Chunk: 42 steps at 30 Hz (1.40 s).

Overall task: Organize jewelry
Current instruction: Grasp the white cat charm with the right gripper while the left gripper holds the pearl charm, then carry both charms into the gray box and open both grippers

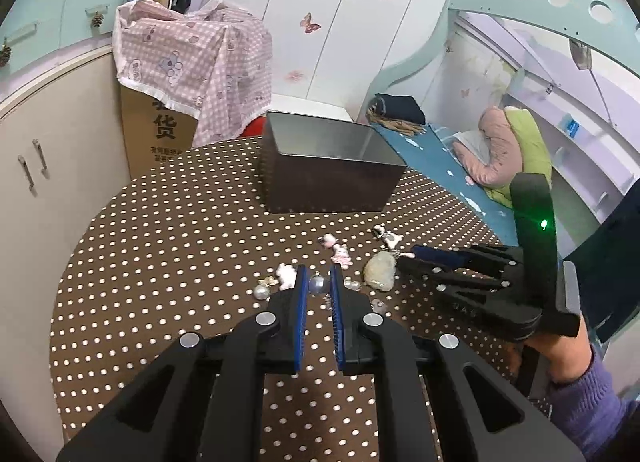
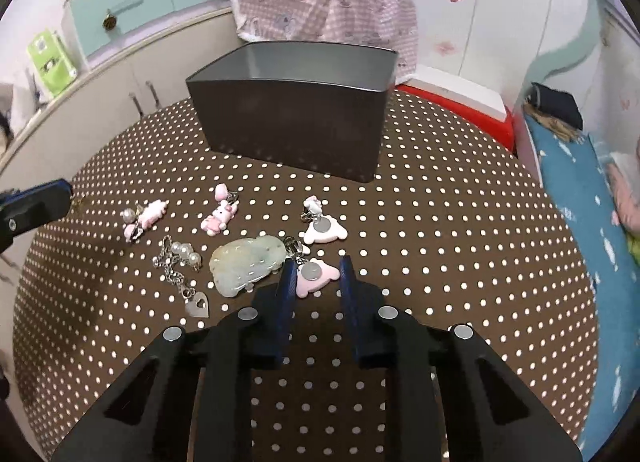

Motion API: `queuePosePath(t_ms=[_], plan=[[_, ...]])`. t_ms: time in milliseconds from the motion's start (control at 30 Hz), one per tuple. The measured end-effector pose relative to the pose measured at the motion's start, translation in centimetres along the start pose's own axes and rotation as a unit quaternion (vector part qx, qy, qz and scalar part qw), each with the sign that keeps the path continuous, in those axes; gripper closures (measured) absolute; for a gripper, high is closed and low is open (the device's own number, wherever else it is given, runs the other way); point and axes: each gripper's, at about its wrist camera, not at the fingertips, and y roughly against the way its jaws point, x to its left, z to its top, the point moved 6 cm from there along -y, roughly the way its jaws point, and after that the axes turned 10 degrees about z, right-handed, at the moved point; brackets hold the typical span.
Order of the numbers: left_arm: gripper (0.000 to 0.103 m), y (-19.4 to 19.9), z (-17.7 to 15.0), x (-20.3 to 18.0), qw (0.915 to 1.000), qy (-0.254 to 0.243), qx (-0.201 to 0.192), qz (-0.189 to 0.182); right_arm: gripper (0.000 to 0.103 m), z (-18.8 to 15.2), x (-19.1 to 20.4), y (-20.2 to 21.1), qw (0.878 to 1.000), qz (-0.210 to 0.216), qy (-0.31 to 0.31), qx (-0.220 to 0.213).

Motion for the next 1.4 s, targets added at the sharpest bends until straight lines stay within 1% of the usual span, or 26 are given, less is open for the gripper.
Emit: queuePosePath(t_ms=[133,333,433,533,633,733,833,900,1033,1167,1400], plan=[[0.094,0.1,0.7,-0.6,0.9999,-0.001,-0.004,-0.009,0.081,0.2,0.0,1.5,1.000,0.003,-0.001,-0.014],[0.094,0.8,2.9,-2.2,0.9988,-0.012,-0.017,-0.044,0.081,1.9,0.0,4.6,0.999,0.007,0.004,-0.044],[0.094,0.9,4.5,-3.2,0.9973,-0.021,-0.024,-0.067,0.081,3.3,-0.2,5.9,0.998,0.011,0.003,-0.059],[0.094,0.8,6.7,-3.8,0.9958,-0.026,-0.030,-0.082,0.081,4.7,-0.2,7.3,0.997,0.009,0.006,-0.074],[0.094,0.3,8.7,-4.3,0.9947,-0.029,-0.029,-0.094,0.081,6.7,-0.2,8.3,0.996,0.011,0.010,-0.090],[0.094,-0.6,10.8,-4.7,0.9946,-0.033,-0.026,-0.095,0.081,8.6,-0.6,8.5,0.995,0.013,0.008,-0.101],[0.094,-1.9,12.4,-4.6,0.9955,-0.032,-0.017,-0.087,0.081,9.9,-1.4,8.1,0.994,0.034,-0.010,-0.107],[0.094,-3.1,13.0,-4.1,0.9971,-0.026,-0.005,-0.072,0.081,10.6,-2.3,7.4,0.992,0.052,-0.029,-0.107],[0.094,-5.7,13.3,-3.1,0.9982,-0.015,0.023,-0.053,0.081,11.4,-3.1,5.6,0.992,0.061,-0.046,-0.099],[0.093,-7.9,12.8,-2.5,0.9979,-0.006,0.045,-0.047,0.081,11.8,-3.4,3.9,0.993,0.064,-0.050,-0.088],[0.093,-10.5,11.9,-2.2,0.9968,-0.002,0.071,-0.037,0.081,11.8,-3.4,1.6,0.994,0.066,-0.049,-0.071]])
